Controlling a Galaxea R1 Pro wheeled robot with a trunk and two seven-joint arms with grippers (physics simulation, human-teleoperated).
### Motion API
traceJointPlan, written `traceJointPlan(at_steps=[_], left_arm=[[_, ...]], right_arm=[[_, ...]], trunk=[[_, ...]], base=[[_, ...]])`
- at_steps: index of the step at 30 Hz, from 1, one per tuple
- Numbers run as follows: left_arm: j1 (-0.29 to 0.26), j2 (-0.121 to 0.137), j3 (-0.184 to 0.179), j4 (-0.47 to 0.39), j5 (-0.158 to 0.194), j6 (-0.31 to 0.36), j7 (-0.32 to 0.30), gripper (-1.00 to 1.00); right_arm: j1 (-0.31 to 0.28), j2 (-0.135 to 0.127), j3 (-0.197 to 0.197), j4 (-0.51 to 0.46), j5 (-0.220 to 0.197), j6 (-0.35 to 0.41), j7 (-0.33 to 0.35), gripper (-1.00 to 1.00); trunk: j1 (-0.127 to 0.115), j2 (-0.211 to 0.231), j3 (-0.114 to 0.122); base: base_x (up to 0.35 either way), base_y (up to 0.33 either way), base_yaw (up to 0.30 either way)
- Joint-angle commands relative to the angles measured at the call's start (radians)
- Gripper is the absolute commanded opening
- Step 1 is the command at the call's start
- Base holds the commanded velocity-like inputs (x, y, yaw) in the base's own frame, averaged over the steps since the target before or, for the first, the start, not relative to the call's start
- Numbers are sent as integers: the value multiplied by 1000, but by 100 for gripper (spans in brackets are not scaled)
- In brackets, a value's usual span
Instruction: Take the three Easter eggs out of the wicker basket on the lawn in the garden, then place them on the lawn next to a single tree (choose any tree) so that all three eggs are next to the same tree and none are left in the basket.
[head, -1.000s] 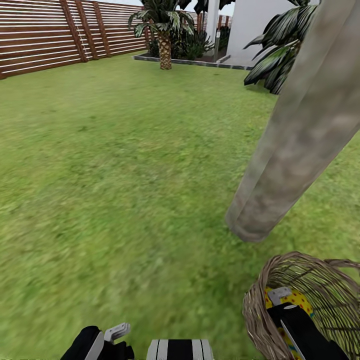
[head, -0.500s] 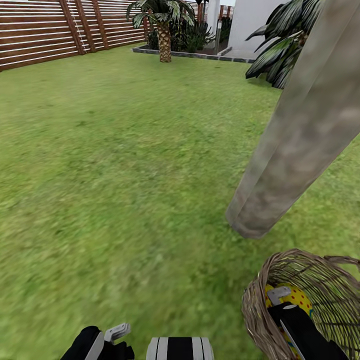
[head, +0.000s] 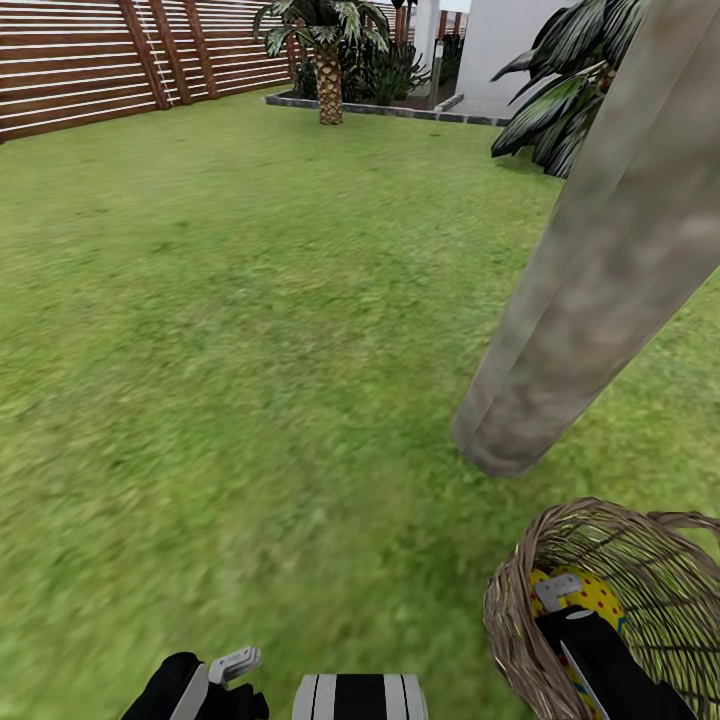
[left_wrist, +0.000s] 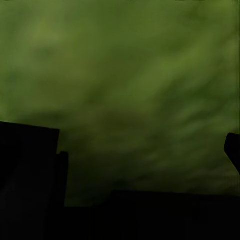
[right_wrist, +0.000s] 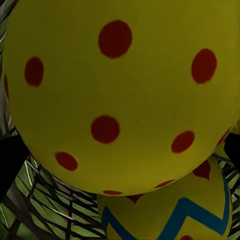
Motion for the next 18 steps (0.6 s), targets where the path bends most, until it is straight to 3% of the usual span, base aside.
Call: traceJointPlan(at_steps=[1,18], left_arm=[[0,0,2,-1,3,5,0,100],[0,-2,1,2,2,5,-1,100]], right_arm=[[0,-1,2,-1,7,6,7,-100],[0,-3,0,-6,4,-33,12,-100]], trunk=[[0,0,-1],[0,0,-1]], base=[[0,0,0],[0,0,0]])
